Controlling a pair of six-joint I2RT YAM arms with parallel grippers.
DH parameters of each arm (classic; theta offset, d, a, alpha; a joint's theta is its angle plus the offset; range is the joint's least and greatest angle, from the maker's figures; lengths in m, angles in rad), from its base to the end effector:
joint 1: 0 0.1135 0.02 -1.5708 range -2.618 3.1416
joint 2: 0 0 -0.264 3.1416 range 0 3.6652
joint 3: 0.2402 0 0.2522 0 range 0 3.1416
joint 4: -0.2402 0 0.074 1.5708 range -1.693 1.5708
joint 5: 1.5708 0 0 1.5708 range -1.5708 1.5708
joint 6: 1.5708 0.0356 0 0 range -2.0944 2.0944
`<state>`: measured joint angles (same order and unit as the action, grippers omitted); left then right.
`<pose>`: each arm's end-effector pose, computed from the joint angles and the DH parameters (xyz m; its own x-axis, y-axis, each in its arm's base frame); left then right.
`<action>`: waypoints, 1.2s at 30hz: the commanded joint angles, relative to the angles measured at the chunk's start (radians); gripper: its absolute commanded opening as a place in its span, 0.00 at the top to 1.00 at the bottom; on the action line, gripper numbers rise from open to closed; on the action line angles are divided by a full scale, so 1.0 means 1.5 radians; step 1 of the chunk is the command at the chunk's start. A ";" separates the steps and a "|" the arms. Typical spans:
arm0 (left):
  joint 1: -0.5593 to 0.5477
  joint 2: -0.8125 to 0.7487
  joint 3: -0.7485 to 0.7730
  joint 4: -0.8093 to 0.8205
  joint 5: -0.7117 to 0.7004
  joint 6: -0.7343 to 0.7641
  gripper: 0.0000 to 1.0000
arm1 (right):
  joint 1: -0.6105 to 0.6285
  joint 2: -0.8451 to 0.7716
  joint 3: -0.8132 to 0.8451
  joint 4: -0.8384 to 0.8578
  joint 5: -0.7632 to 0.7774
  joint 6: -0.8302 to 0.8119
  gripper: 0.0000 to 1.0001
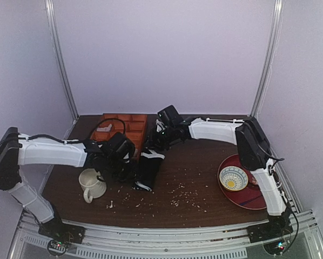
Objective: Roll the underwear
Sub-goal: Fold the underwear at the center of the board, then smooth out the underwear at the center of the board.
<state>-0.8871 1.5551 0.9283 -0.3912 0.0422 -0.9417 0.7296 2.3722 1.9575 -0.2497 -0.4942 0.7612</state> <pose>0.1927 -0.2389 0.1891 -0.9539 -0.1082 -0.2799 0.0293 0.8947 -0.4457 0.3920 0.3732 0.1884 -0.9296 -0.0166 -0.3683 -0.3094 0.5784 0.7548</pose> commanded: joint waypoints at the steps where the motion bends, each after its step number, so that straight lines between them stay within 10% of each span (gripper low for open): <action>1: 0.003 -0.031 0.045 -0.044 -0.022 0.027 0.54 | -0.004 -0.104 -0.050 0.028 0.010 -0.015 0.70; 18: 0.017 0.090 0.129 -0.022 0.011 0.075 0.55 | -0.010 -0.326 -0.421 0.094 0.057 -0.028 0.71; 36: 0.063 0.185 0.152 -0.083 -0.042 0.120 0.58 | -0.011 -0.338 -0.480 0.120 0.046 -0.006 0.72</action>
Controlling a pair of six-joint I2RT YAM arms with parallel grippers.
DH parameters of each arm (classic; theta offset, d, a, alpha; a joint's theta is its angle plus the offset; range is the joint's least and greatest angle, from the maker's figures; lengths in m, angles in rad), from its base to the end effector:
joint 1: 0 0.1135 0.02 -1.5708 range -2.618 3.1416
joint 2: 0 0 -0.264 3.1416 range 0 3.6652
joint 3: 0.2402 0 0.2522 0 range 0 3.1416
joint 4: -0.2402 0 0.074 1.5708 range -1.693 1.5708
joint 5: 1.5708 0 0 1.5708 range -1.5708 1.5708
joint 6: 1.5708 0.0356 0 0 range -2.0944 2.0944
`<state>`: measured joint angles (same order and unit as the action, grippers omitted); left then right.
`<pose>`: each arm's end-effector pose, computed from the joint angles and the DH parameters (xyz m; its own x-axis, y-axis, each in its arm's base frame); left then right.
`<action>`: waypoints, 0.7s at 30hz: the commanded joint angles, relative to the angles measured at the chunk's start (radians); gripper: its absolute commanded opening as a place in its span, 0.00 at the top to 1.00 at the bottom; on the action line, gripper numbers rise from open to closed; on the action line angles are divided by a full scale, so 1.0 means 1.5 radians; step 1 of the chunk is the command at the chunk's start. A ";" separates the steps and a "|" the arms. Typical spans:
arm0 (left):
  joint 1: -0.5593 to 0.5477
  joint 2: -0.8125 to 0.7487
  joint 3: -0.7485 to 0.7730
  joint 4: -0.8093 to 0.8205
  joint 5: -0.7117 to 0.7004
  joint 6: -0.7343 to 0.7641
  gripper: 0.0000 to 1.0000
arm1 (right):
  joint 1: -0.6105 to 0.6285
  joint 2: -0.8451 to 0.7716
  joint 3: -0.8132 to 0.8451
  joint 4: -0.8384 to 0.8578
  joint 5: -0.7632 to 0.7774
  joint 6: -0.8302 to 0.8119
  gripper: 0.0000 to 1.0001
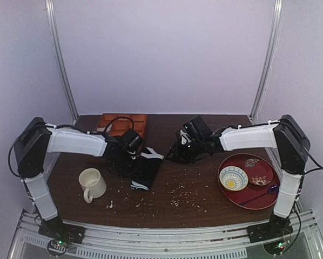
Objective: Roll the underwear
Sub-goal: Smooth out the underwear at the center of the board.
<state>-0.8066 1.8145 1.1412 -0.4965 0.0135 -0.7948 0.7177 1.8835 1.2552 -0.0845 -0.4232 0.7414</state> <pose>0.2456 -0.2569 0.1630 -0.9640 -0.0255 -0.2645 0.0535 0.9563 -0.2873 0.3032 0.2841 0.1996 -0.9263 0.0087 -0.3766 -0.2822 0.6463 0.7090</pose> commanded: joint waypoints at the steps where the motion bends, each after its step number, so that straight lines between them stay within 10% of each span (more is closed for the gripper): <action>1: 0.009 0.015 0.012 -0.012 -0.022 0.023 0.58 | -0.003 -0.011 -0.011 0.011 -0.004 0.007 0.72; 21: 0.009 -0.102 -0.003 -0.008 0.043 0.020 0.53 | 0.024 -0.067 -0.073 -0.045 0.025 -0.132 0.73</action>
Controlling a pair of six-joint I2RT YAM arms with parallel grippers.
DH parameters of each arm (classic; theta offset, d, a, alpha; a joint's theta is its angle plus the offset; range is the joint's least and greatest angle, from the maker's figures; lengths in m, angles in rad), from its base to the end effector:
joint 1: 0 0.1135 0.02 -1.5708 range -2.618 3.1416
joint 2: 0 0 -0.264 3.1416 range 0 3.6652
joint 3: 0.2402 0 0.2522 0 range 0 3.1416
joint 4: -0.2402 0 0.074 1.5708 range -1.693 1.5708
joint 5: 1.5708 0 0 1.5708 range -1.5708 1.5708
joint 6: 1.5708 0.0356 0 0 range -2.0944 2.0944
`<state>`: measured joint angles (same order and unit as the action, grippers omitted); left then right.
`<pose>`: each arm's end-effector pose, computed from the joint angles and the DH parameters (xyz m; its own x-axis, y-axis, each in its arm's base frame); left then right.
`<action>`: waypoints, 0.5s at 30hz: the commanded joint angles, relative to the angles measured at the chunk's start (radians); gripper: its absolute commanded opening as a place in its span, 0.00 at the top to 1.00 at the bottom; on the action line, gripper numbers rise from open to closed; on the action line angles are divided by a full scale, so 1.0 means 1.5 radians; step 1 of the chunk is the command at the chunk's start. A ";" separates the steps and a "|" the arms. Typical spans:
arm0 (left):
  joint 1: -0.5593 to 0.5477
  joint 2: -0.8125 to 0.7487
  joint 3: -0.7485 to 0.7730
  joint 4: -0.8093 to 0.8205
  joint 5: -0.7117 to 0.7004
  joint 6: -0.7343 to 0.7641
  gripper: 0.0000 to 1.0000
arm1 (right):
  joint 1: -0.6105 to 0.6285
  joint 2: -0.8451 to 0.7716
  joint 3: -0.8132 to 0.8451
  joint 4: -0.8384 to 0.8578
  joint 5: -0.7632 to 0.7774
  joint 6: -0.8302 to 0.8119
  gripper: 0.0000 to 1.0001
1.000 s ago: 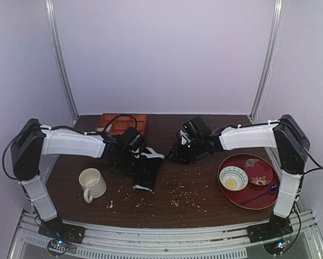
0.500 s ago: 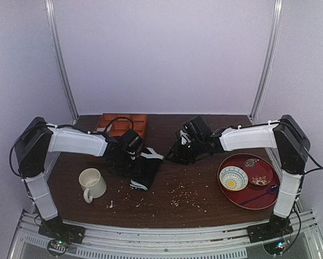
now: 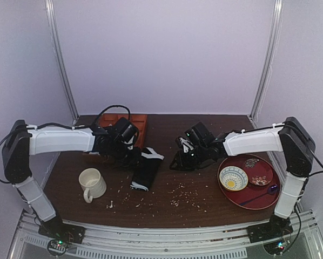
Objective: Roll the underwear
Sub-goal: Smooth out the underwear at the center of the board.
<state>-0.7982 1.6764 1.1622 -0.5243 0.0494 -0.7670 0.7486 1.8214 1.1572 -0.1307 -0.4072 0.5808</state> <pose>0.2404 -0.2492 0.2134 -0.9415 -0.0271 -0.3359 0.1102 0.9172 -0.3828 0.2762 0.2758 0.1893 -0.8916 -0.1406 -0.4304 -0.4054 0.6712 0.6206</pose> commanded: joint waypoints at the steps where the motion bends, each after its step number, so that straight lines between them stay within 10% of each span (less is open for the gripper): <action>1: 0.003 -0.002 -0.020 0.013 0.022 0.000 0.53 | 0.004 -0.027 -0.008 -0.013 0.013 -0.025 0.73; 15: 0.010 0.060 -0.060 0.038 0.033 -0.014 0.53 | 0.019 -0.054 -0.018 -0.027 0.026 -0.045 0.73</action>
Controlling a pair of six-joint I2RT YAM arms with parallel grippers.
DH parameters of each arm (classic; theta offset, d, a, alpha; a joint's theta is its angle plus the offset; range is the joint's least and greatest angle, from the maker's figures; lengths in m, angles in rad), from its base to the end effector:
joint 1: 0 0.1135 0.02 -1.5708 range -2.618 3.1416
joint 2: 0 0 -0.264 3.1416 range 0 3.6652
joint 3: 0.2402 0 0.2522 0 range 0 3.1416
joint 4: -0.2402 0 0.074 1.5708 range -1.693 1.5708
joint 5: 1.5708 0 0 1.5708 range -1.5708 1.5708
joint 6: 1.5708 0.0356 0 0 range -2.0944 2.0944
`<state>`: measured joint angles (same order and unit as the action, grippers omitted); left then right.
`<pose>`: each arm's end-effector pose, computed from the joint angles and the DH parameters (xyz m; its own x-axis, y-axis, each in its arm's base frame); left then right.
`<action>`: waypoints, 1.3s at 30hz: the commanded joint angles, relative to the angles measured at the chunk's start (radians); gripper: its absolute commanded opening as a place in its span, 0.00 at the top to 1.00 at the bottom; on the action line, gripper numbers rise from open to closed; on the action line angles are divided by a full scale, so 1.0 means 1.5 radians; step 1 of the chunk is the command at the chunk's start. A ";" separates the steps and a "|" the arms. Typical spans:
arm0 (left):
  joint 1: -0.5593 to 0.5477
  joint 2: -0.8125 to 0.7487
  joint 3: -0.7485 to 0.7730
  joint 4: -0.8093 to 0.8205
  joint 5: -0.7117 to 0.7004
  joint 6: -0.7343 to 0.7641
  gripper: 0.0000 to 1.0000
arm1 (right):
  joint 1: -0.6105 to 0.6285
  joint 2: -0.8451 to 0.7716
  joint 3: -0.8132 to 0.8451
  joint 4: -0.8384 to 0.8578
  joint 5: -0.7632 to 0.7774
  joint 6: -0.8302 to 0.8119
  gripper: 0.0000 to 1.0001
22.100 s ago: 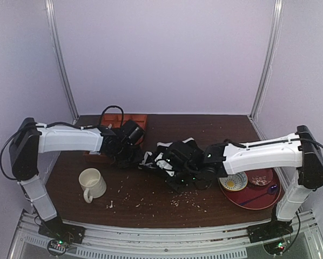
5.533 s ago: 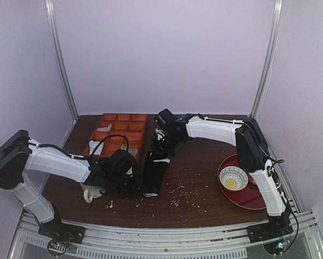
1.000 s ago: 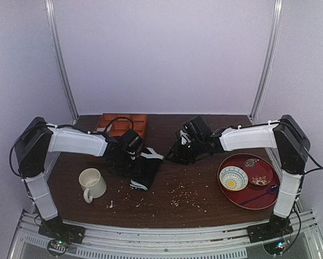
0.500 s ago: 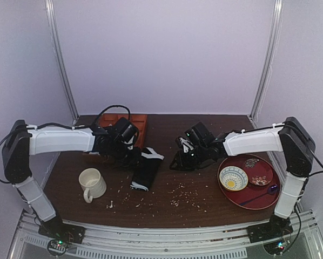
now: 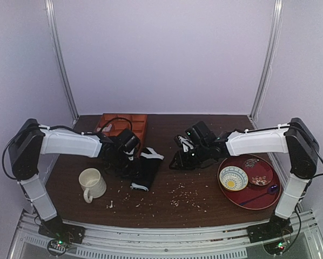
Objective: Roll the underwear
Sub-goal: Smooth out the underwear at the center of the board, then move the underwear to the center of the board.
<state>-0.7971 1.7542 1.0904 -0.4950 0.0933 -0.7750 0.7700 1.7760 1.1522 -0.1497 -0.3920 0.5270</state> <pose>0.2365 -0.2469 0.1691 -0.9740 0.0001 -0.2263 0.0794 0.9366 -0.3412 0.2663 0.2772 0.2029 -0.8558 -0.1824 -0.4842 -0.4734 0.6536 0.5905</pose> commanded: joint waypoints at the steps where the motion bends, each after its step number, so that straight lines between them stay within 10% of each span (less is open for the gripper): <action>1: 0.010 0.008 -0.015 0.017 0.001 -0.010 0.53 | 0.004 -0.025 -0.016 -0.015 0.016 -0.009 0.73; 31: 0.031 -0.007 -0.061 0.052 0.010 0.007 0.53 | 0.021 -0.038 -0.034 -0.012 0.023 -0.007 0.73; 39: 0.034 0.013 -0.088 0.074 0.053 -0.016 0.66 | 0.027 -0.039 -0.028 -0.028 0.026 -0.038 0.73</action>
<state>-0.7525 1.7580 0.9955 -0.4252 0.1246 -0.7750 0.7994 1.7458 1.1187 -0.1593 -0.3737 0.5079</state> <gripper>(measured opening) 0.386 0.273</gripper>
